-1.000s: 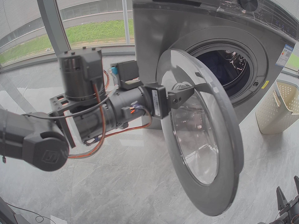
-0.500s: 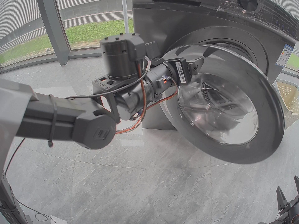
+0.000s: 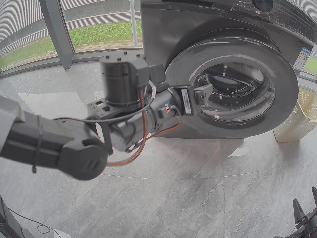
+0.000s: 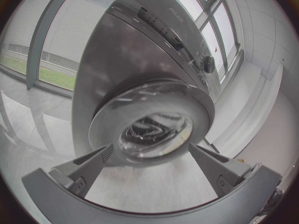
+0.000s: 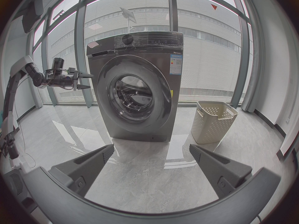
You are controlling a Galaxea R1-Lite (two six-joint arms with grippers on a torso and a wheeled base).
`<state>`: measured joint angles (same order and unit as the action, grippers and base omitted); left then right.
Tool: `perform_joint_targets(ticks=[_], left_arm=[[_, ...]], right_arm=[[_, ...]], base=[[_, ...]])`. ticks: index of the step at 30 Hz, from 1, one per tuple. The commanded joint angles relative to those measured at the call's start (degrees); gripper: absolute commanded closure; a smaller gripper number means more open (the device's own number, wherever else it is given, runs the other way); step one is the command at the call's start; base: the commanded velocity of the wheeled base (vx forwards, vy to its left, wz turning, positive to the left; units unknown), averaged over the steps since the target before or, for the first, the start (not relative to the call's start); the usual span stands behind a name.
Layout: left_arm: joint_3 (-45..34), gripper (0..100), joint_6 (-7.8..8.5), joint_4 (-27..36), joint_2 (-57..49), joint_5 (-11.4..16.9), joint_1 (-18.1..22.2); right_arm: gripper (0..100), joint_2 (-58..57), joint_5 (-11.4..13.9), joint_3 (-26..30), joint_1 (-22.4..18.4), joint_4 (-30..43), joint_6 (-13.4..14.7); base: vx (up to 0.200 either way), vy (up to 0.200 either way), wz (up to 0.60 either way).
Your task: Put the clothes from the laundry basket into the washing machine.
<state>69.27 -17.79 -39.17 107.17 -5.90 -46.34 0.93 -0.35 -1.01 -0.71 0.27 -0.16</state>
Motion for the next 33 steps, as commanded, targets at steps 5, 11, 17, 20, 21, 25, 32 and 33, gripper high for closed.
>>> perform_joint_targets(ticks=[5,11,17,20,21,25,32,33], left_arm=[[-32.62,0,3.37,0.32,-29.56,0.28,-2.09],[-48.52,0,7.15,-0.12,-44.59,0.80,3.27],[-58.28,0,8.47,0.76,-60.32,2.38,12.32],[-60.83,0,8.91,1.90,-65.51,2.30,17.42],[-61.71,0,9.35,2.69,-67.27,2.12,19.44],[-67.25,0,11.11,5.77,-75.18,2.38,29.29],[-69.27,0,11.81,23.00,-94.77,6.78,37.72],[-69.27,0,12.16,26.95,-97.68,6.87,38.16]], right_arm=[[0,-0.49,0.00,1.01,0.00,0.00,-0.02],[0,-0.49,0.00,1.01,0.00,0.00,-0.02],[0,-0.49,0.00,1.01,0.00,0.00,-0.02],[0,-0.49,0.00,1.01,0.00,0.00,-0.02],[0,-0.49,0.00,1.01,0.00,0.00,-0.02],[0,-0.49,0.00,1.01,0.00,0.00,-0.02],[0,-0.49,0.00,1.01,0.00,0.00,-0.02],[0,-0.49,0.00,1.01,0.00,0.00,-0.02]], base=[[0.000,0.000,0.00],[0.000,0.000,0.00],[0.000,0.000,0.00],[0.000,0.000,0.00],[0.000,0.000,0.00],[0.000,0.000,0.00],[0.000,0.000,0.00],[0.000,0.000,0.00]])
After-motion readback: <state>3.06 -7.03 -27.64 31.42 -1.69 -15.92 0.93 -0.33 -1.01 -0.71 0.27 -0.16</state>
